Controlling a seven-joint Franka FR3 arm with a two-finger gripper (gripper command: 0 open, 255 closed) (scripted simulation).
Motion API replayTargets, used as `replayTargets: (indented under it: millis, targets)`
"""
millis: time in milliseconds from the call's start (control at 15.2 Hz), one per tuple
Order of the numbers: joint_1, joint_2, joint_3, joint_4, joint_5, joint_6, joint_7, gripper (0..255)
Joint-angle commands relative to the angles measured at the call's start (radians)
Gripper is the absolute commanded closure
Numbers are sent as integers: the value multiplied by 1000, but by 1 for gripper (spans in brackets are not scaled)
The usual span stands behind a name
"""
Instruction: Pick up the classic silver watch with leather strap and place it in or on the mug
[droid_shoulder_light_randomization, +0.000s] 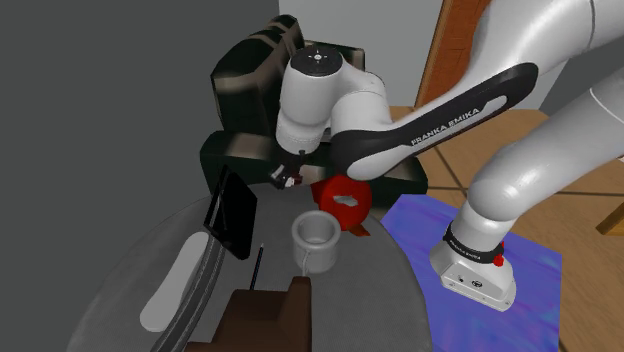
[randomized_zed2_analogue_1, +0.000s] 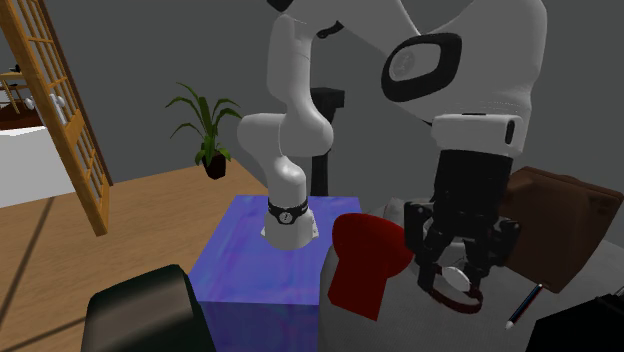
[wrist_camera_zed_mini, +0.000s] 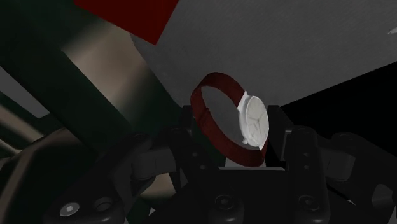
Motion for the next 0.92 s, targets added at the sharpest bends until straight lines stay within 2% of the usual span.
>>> replayTargets:
  millis: [0, 726, 858]
  targets:
    - [8, -11, -13, 17, 11, -26, -16, 255]
    - [44, -67, -76, 112, 56, -168, -90, 255]
    - [81, -112, -64, 91, 85, -194, -67, 255]
